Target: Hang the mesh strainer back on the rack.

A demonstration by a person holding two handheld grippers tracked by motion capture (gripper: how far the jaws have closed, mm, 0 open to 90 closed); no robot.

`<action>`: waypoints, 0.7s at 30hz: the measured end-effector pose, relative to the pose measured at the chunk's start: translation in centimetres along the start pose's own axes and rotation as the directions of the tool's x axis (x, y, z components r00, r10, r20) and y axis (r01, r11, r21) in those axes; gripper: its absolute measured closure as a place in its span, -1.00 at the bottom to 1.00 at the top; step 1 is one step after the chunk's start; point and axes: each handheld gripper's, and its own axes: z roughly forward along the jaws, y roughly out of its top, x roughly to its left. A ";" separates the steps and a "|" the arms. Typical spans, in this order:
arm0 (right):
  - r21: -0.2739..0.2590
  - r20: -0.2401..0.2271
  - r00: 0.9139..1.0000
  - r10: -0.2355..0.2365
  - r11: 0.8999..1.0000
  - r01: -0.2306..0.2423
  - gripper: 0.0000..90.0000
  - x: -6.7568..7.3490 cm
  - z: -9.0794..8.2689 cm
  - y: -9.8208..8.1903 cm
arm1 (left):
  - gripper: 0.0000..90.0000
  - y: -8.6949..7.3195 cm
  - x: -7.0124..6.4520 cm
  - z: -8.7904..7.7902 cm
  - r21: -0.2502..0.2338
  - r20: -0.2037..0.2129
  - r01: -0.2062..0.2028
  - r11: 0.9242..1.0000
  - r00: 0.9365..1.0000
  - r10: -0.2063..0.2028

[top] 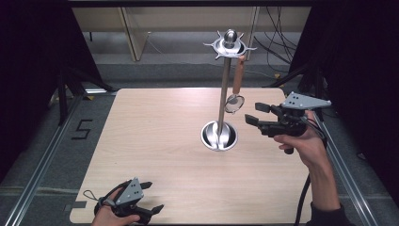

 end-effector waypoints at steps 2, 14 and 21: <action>0.020 0.002 1.000 0.007 1.000 -0.007 -0.13 0.0 0.1 -0.3 | -0.66 0.0 -0.1 0.1 -0.010 0.005 0.010 1.000 1.000 -0.010; 0.028 0.003 1.000 0.015 1.000 -0.015 -0.15 0.5 -0.1 -1.1 | -0.66 0.1 0.0 0.2 -0.017 0.016 0.014 1.000 1.000 -0.014; 0.043 0.017 1.000 0.008 0.999 -0.009 -0.15 0.6 -0.2 -1.6 | -0.66 0.2 0.1 0.2 -0.009 0.017 -0.002 1.000 1.000 0.002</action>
